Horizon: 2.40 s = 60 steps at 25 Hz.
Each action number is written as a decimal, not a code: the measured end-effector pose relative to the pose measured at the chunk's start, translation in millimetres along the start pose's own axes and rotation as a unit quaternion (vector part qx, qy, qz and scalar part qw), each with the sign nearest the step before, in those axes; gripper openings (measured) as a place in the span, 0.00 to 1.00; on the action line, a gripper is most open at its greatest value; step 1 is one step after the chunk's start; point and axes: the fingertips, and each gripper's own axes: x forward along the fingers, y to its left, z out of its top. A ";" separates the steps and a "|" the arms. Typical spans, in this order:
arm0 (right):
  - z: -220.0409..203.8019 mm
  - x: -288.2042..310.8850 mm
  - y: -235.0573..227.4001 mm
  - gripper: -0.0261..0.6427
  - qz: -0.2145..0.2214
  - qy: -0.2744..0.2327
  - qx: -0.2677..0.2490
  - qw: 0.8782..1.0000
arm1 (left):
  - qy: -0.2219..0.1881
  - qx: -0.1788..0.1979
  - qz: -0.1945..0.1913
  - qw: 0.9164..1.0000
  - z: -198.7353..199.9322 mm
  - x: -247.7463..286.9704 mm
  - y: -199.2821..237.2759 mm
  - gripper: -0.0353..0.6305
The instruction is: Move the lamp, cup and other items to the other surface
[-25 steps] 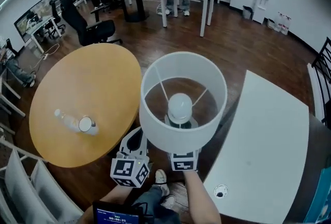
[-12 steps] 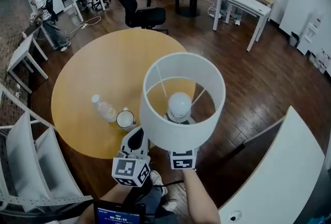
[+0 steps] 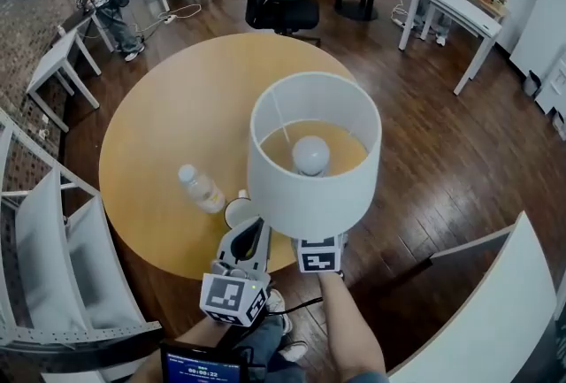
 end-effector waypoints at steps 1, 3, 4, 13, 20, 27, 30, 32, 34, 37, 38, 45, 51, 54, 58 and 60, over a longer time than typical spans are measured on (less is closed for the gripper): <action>-2.9 4.7 0.5 0.29 0.002 0.006 0.001 1.000 | -0.001 0.001 0.000 1.000 0.0 1.5 1.0 0.08; -9.3 10.5 1.1 0.30 0.005 0.017 0.003 1.000 | -0.001 0.002 0.001 1.000 -0.5 3.3 2.6 0.08; -12.2 12.1 1.6 0.30 0.006 0.021 0.003 1.000 | 0.000 0.001 0.001 1.000 -1.3 3.6 3.1 0.08; -16.0 14.3 0.8 0.31 0.000 -0.017 0.000 1.000 | 0.003 0.000 -0.006 1.000 -9.2 4.6 2.3 0.08; -23.1 12.7 0.3 0.36 -0.014 -0.038 -0.019 0.999 | 0.014 -0.002 -0.005 1.000 -14.3 5.8 4.1 0.08; -22.0 -11.7 -2.8 0.42 -0.028 -0.053 0.003 0.998 | 0.010 -0.006 0.003 1.000 -11.0 4.6 6.3 0.08; -23.0 -29.7 -4.6 0.42 -0.036 -0.054 0.003 0.998 | 0.006 -0.010 0.007 1.000 -8.1 1.3 5.0 0.08; -24.6 -49.7 -0.9 0.42 -0.035 -0.051 0.000 0.998 | 0.008 -0.008 0.002 1.000 -7.4 -2.6 -1.0 0.08; -24.8 -73.6 2.7 0.38 -0.037 -0.050 -0.007 0.998 | 0.010 -0.004 -0.012 1.000 -6.0 -5.8 -13.7 0.08; -19.5 -113.2 -1.8 0.34 -0.051 -0.045 -0.010 0.998 | 0.014 -0.002 -0.043 0.999 0.4 -9.0 -46.6 0.08; -16.6 -128.7 -5.0 0.34 -0.058 -0.042 -0.007 0.997 | 0.016 -0.003 -0.054 0.998 3.5 -11.3 -60.5 0.08; 10.4 -244.8 -34.0 0.09 -0.130 -0.054 0.001 0.990 | 0.014 -0.017 -0.168 0.986 23.4 -28.2 -168.7 0.08; 22.3 -339.6 -49.6 0.04 -0.198 -0.070 0.026 0.977 | -0.005 -0.009 -0.247 0.969 34.1 -56.1 -252.3 0.07; 18.4 -371.5 -56.7 0.04 -0.230 -0.073 0.024 0.970 | -0.010 -0.007 -0.278 0.961 34.7 -68.2 -281.9 0.07; 14.7 -404.8 -67.5 0.04 -0.262 -0.070 0.031 0.962 | -0.007 0.000 -0.309 0.951 36.4 -81.0 -313.3 0.07; 14.2 -418.3 -71.2 0.04 -0.275 -0.070 0.034 0.958 | -0.005 0.001 -0.321 0.947 36.9 -85.8 -325.3 0.07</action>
